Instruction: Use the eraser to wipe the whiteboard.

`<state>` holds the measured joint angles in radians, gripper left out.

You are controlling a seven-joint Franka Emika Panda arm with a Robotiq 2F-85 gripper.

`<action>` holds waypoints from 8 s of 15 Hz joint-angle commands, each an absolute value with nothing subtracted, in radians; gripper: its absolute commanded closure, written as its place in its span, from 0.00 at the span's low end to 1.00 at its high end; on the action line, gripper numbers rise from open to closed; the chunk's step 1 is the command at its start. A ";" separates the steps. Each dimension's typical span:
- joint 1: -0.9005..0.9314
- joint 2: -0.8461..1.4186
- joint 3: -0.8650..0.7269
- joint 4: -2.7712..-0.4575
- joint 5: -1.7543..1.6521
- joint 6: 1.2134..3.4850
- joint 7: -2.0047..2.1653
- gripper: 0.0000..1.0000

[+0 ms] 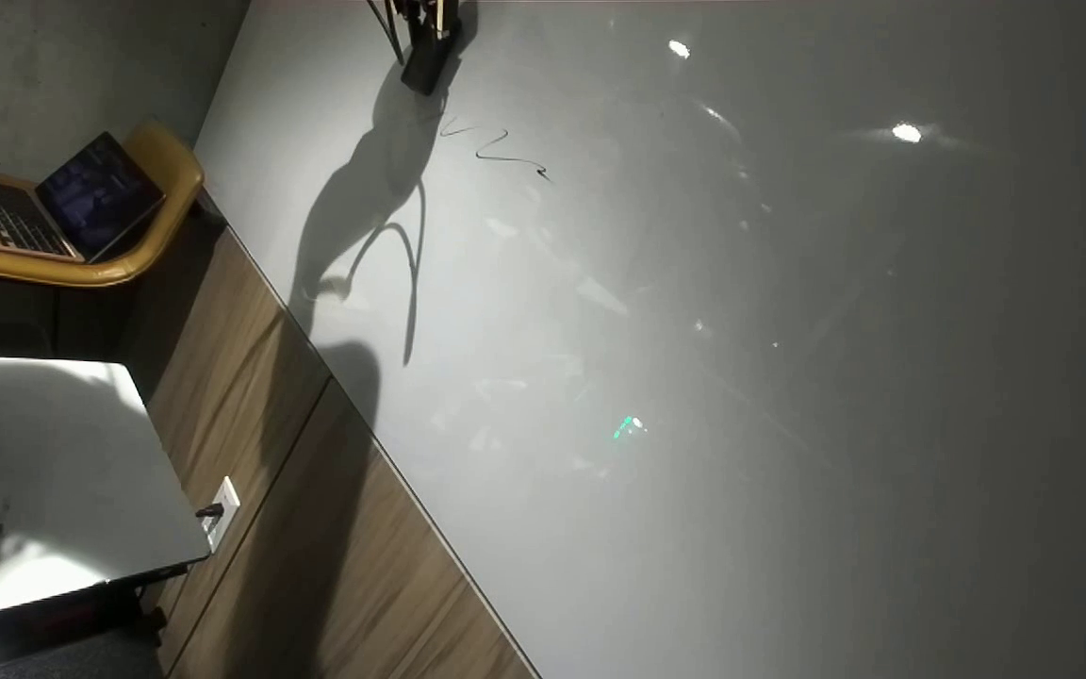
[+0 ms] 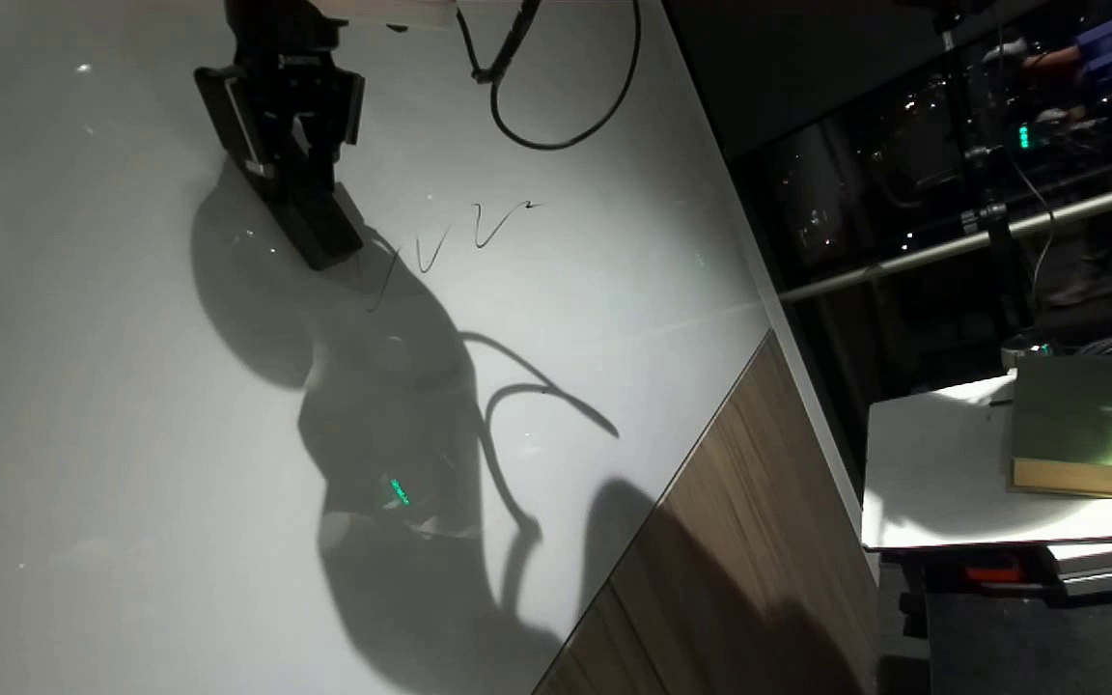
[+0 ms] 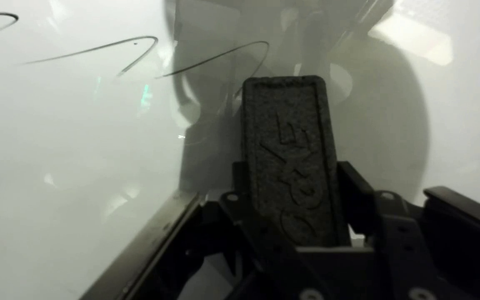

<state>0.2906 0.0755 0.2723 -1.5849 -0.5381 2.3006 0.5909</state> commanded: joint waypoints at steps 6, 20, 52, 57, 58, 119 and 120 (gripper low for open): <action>0.268 0.128 0.217 -1.532 -0.575 2.353 0.558 0.71; 0.273 0.056 0.233 -1.752 -0.693 2.475 0.730 0.71; 0.118 -0.003 0.115 -1.904 -0.767 2.471 0.759 0.71; 0.049 -0.021 0.081 -1.941 -0.794 2.473 0.761 0.71; 0.035 -0.024 0.073 -1.944 -0.797 2.471 0.764 0.71; 0.333 0.147 0.232 -1.498 -0.509 2.266 0.622 0.71; 0.334 0.143 0.232 -1.479 -0.512 2.260 0.617 0.71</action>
